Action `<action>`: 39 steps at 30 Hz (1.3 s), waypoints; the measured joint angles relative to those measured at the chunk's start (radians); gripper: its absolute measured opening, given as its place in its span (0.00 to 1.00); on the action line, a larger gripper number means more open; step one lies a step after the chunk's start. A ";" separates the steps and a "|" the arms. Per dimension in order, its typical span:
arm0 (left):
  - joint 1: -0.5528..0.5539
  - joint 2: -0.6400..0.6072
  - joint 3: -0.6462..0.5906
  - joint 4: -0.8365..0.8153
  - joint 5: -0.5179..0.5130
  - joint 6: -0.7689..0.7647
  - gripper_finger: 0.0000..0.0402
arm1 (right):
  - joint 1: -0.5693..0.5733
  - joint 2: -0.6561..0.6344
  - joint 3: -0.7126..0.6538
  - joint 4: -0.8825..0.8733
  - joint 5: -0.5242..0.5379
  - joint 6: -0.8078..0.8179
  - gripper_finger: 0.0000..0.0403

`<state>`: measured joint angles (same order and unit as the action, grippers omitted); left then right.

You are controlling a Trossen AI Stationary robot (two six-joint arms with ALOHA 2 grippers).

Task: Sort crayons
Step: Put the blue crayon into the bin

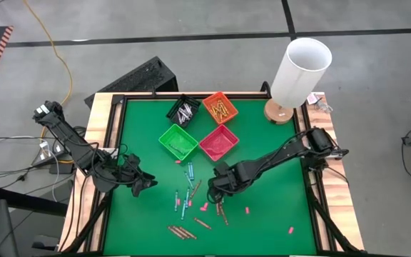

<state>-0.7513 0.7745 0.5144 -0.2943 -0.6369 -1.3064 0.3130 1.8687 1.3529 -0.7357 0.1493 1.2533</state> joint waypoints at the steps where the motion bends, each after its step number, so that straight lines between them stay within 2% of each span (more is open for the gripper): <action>1: 0.000 0.000 0.000 0.000 -0.001 0.000 0.48 | 0.000 0.000 0.000 -0.003 0.013 0.002 0.41; 16: 0.000 0.000 0.000 -0.004 -0.003 -0.014 0.48 | 0.031 0.093 0.003 0.056 0.003 0.045 0.41; 24: 0.000 0.000 0.000 -0.004 -0.003 -0.016 0.48 | 0.032 0.071 -0.001 0.060 0.023 0.049 0.41; 29: 0.000 0.000 0.000 -0.004 -0.002 -0.017 0.48 | 0.035 0.003 0.002 0.038 0.095 0.050 0.41; 33: 0.000 0.000 0.000 -0.004 -0.005 -0.017 0.48 | 0.034 -0.011 0.001 -0.023 0.086 0.049 0.41; 39: 0.000 0.000 0.000 -0.003 -0.008 -0.018 0.48 | 0.048 0.022 0.001 -0.015 0.063 0.056 0.41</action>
<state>-0.7512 0.7742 0.5144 -0.2976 -0.6445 -1.3243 0.3614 1.8908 1.3536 -0.7504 0.2126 1.3092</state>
